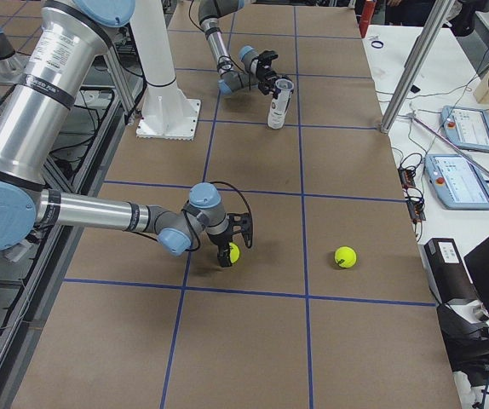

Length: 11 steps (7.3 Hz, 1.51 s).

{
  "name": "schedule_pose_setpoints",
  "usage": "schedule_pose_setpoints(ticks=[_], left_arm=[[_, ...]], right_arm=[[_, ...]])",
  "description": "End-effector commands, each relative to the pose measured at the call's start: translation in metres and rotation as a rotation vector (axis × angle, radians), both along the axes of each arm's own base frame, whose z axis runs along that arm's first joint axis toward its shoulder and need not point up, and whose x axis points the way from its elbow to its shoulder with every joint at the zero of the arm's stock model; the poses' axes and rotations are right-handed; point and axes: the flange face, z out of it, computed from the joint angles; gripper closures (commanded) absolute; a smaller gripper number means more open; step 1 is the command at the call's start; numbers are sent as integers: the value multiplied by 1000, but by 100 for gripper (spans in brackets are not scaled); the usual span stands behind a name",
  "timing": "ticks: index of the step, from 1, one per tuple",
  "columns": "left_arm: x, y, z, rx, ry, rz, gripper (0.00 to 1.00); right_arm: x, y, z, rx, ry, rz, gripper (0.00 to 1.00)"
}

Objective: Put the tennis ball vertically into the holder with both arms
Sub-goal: 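Hold the upright can with the left gripper while the right gripper descends, then grasp the nearer yellow tennis ball with the right gripper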

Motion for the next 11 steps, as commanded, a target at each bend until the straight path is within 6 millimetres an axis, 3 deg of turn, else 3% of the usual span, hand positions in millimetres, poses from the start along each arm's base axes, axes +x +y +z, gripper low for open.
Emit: schedule_pose_setpoints(ticks=[1, 2, 4, 6, 7, 8, 10, 11], left_arm=[[-1, 0, 0, 0, 1, -1, 16], [-1, 0, 0, 0, 1, -1, 16], [0, 1, 0, 1, 1, 2, 15], [0, 1, 0, 0, 1, 0, 15], [0, 1, 0, 0, 1, 0, 15], [0, 1, 0, 0, 1, 0, 15], [0, 1, 0, 1, 0, 0, 16], [0, 1, 0, 0, 0, 0, 16]], right_arm=[[0, 0, -1, 2, 0, 1, 93], [-1, -1, -6, 5, -12, 3, 99], [-4, -9, -35, 18, -72, 6, 100], [4, -35, -81, 15, -205, 18, 100], [13, -63, -118, -8, -269, 33, 100], [10, -85, -172, -32, -289, 35, 100], [-17, -131, -294, -120, -306, 104, 100], [-30, -150, -342, -156, -316, 135, 100]])
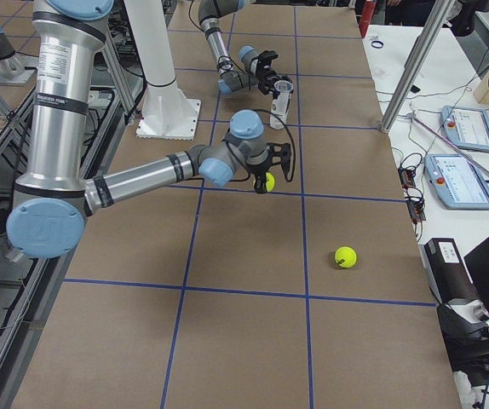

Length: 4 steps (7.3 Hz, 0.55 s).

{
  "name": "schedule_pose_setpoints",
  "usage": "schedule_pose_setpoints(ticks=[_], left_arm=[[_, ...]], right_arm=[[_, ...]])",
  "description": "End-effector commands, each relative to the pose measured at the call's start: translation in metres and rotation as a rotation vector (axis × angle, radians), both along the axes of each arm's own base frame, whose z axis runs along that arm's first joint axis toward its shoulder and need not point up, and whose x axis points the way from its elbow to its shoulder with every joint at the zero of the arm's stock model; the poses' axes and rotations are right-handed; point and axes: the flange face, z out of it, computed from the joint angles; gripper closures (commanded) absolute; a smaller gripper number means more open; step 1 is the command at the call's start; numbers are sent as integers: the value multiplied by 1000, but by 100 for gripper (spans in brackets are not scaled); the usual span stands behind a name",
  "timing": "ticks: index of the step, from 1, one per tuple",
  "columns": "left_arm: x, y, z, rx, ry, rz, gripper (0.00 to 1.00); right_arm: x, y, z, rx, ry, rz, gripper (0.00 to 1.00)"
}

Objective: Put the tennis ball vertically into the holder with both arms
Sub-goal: 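Grasp the nearer yellow tennis ball with the right gripper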

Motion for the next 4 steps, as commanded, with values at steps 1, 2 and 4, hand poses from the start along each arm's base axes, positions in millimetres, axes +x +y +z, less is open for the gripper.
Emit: schedule_pose_setpoints(ticks=[1, 2, 4], left_arm=[[0, 0, 0, 0, -2, 0, 16], [0, 0, 0, 0, -2, 0, 16], [1, 0, 1, -1, -4, 0, 16]], right_arm=[[-32, -30, -110, -92, -30, 41, 100], [-63, -34, -162, -134, -40, 44, 100], [-126, -25, -249, -190, -20, 77, 100]])
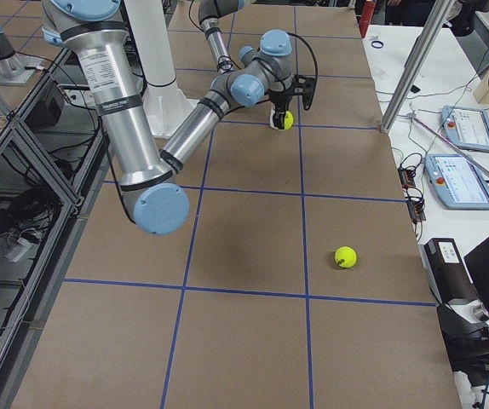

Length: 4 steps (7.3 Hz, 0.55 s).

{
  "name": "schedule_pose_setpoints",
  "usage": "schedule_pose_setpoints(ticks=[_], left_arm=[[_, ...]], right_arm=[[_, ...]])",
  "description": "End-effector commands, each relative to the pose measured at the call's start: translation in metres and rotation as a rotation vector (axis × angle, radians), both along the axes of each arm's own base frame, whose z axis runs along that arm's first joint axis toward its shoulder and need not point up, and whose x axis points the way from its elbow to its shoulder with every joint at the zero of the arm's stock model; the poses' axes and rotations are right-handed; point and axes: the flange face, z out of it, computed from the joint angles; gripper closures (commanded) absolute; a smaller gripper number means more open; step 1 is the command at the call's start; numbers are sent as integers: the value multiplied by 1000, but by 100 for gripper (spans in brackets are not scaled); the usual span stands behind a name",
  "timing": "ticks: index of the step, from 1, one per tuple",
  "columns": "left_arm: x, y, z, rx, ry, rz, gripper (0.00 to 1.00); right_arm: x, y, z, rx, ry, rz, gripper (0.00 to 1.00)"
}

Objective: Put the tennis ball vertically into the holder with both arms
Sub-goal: 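Carry the ball with the right gripper over the can's opening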

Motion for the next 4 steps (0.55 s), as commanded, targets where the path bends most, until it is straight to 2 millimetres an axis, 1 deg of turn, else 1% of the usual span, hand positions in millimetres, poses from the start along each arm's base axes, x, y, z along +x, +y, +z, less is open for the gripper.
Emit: schedule_pose_setpoints(ticks=[1, 2, 3, 4], left_arm=[[1, 0, 1, -3, -7, 0, 16], [2, -1, -1, -5, -11, 0, 16], [2, -1, -1, -6, -11, 1, 16], [2, -1, -1, -5, -11, 0, 16]], right_arm=[[-62, 4, -78, -65, 1, 41, 100], [-87, -9, -105, -79, -2, 54, 100], [-114, -29, -138, -114, 18, 71, 100], [-138, -31, -152, -123, 37, 86, 100]])
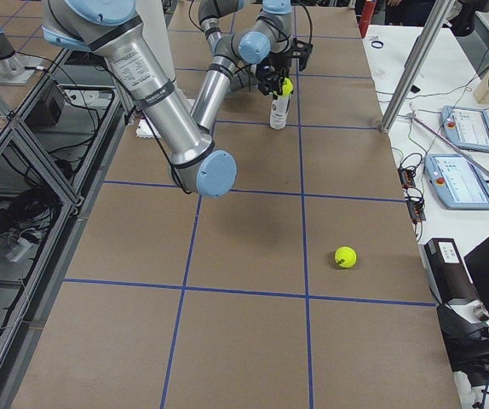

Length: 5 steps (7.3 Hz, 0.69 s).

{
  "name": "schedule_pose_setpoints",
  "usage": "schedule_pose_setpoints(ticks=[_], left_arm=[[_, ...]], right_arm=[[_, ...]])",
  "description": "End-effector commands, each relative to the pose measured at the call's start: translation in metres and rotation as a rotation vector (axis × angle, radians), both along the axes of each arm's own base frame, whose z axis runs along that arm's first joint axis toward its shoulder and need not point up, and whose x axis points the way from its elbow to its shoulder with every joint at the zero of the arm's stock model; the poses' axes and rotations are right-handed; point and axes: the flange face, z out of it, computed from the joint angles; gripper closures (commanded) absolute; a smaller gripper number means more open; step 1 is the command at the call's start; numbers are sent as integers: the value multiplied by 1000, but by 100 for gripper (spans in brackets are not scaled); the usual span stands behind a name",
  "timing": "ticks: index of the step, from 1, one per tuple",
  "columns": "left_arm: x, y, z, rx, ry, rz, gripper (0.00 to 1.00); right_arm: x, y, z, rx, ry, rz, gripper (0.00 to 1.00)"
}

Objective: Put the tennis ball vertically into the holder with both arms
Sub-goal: 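Carry the ball with the right gripper over the can's opening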

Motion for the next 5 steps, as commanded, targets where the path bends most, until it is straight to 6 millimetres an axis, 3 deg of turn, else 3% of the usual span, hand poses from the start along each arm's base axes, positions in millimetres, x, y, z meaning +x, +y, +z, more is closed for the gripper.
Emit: schedule_pose_setpoints(ticks=[1, 2, 4, 5], left_arm=[[1, 1, 0, 0, -2, 1, 16], [2, 2, -1, 0, -1, 3, 16], [4, 1, -3, -4, -11, 3, 16], [4, 1, -4, -4, -9, 3, 16]], right_arm=[[-45, 2, -25, -13, 36, 20, 100], [-54, 3, -37, -15, 32, 22, 100], [-68, 0, -37, -26, 49, 14, 100], [-72, 2, -32, -31, 55, 8, 90]])
